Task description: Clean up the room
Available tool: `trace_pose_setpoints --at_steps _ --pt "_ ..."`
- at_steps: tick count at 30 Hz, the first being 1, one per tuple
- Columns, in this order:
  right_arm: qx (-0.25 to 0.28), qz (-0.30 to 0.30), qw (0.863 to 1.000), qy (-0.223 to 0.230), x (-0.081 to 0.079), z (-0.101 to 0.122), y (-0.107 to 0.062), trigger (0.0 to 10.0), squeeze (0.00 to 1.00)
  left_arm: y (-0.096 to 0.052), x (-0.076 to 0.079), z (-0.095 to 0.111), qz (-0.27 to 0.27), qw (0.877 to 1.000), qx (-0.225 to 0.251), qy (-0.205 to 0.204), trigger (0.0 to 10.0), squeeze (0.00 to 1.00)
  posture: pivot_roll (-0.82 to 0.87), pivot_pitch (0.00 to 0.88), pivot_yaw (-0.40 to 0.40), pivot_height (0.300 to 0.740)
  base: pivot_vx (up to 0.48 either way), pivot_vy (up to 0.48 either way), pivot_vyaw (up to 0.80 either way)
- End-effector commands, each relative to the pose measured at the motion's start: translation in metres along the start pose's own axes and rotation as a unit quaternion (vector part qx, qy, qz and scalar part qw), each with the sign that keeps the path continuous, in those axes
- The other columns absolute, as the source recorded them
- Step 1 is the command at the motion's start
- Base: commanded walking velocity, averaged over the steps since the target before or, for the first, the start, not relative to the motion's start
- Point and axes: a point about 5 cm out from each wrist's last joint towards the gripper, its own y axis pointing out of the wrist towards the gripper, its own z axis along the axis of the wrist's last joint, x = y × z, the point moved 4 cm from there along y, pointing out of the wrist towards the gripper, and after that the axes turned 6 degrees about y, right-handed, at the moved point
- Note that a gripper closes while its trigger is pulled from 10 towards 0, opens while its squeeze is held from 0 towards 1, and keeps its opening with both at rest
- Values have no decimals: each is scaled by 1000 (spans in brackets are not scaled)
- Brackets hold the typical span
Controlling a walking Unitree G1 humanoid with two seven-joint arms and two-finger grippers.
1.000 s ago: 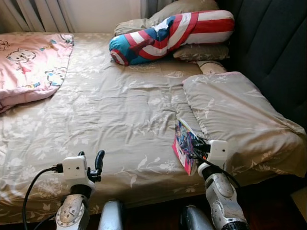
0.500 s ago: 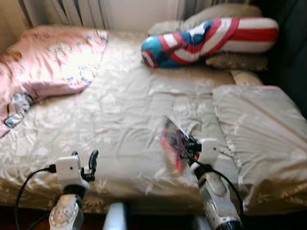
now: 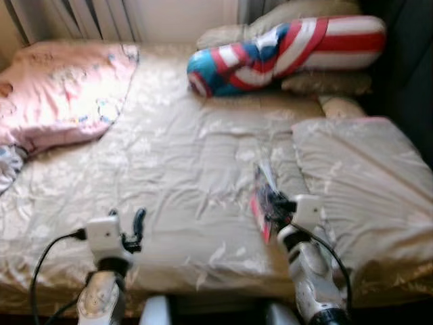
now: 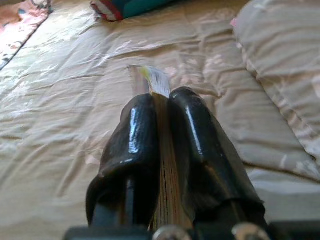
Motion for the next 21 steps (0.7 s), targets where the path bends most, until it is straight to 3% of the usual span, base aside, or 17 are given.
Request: trace_pose_setpoints --at_steps 1,9,11,17,21 --pt "5 7 999 32 -9 5 9 10000 0 -3 -6 -1 3 1000 -8 3 10000 0 141 118 -63 608 0 0 0" --pt "28 -45 985 167 1 26 33 10000 0 -9 -10 0 3 1000 -12 10 10000 0 168 140 -44 608 0 0 0" --pt "38 -59 962 264 1 35 43 10000 0 -13 -13 0 1 1000 -16 20 10000 0 190 154 -33 608 0 0 0" --pt "72 -67 944 315 4 53 51 10000 0 -19 -20 2 4 999 -21 29 10000 0 215 169 -19 608 0 0 0" --pt "75 -103 911 393 22 46 48 10000 0 -25 -22 3 1 999 -27 34 10000 0 230 183 -10 608 0 0 0"
